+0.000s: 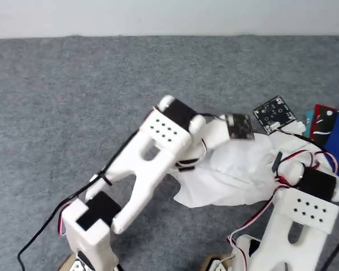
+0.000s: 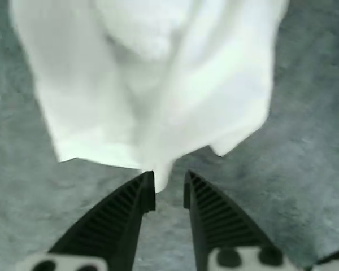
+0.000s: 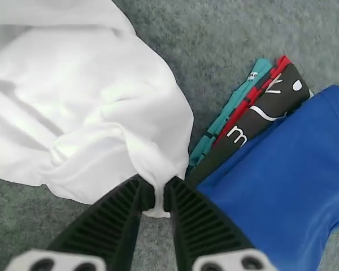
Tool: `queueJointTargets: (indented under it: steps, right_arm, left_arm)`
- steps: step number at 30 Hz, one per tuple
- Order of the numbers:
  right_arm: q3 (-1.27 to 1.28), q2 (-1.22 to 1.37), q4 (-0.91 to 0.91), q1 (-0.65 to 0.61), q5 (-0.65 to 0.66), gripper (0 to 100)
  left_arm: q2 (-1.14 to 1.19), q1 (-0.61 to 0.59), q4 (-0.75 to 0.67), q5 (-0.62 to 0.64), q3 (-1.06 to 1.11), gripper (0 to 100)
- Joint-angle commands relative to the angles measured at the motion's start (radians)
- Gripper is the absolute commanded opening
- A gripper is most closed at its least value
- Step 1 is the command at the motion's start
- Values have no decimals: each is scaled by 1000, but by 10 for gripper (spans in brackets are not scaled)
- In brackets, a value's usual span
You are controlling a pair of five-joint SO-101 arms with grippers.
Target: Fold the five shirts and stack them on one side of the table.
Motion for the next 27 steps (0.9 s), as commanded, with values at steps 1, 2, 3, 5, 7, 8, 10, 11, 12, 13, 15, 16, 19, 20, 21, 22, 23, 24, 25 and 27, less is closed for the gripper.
queueJointTargets:
  steps: [1,2,3,5,7,8,10,11,12,13,15,16,19,20,21,22,23,24,25,27]
  right_arm:
    - [-17,-8,-19,15,-5,9]
    - [-17,-8,-19,15,-5,9]
    - [-17,-8,-19,15,-5,9]
    - [-17,-8,-19,15,-5,9]
    - [-17,-8,-19,15,-5,9]
    - [-17,-8,-19,15,-5,9]
    - [-17,-8,-19,15,-8,9]
    - [-17,-8,-19,15,-8,9]
    - [-17,-8,-19,15,-8,9]
    - [-17,-8,-19,15,-8,9]
    - [-17,-8,-19,15,-8,9]
    - [-17,-8,-19,15,-8,9]
    - [-17,-8,-19,15,-8,9]
    - [-17,-8,-19,15,-8,9]
    - [-17,-8,-19,15,-8,9]
    - [-17,-8,-19,15,-8,9]
    - [-17,-8,-19,15,-6,9]
    - [-17,-8,-19,15,-6,9]
    - [-17,-8,-19,15,-6,9]
    - [-17,-8,-19,15,-6,9]
  left_arm:
    - [-68,86,28,26,88,99]
    - [-68,109,26,35,122,99]
    - [-66,129,26,44,150,99]
    - [-64,152,17,57,197,98]
    - [-64,152,-20,58,240,98]
    - [-64,147,-43,60,260,98]
    - [-63,133,-89,61,295,98]
    - [-63,129,-115,61,317,98]
    - [-63,127,-141,61,337,98]
    - [-63,123,-166,61,357,98]
    - [-63,117,-213,61,392,99]
    - [-63,115,-238,61,407,99]
    - [-61,115,-292,63,437,99]
    - [-61,115,-305,63,443,99]
    - [-61,117,-319,63,450,99]
    - [-61,117,-334,63,460,99]
    - [-61,117,-348,63,467,99]
    - [-61,117,-361,64,473,99]
    - [-61,117,-367,64,479,99]
    - [-60,117,-367,64,483,99]
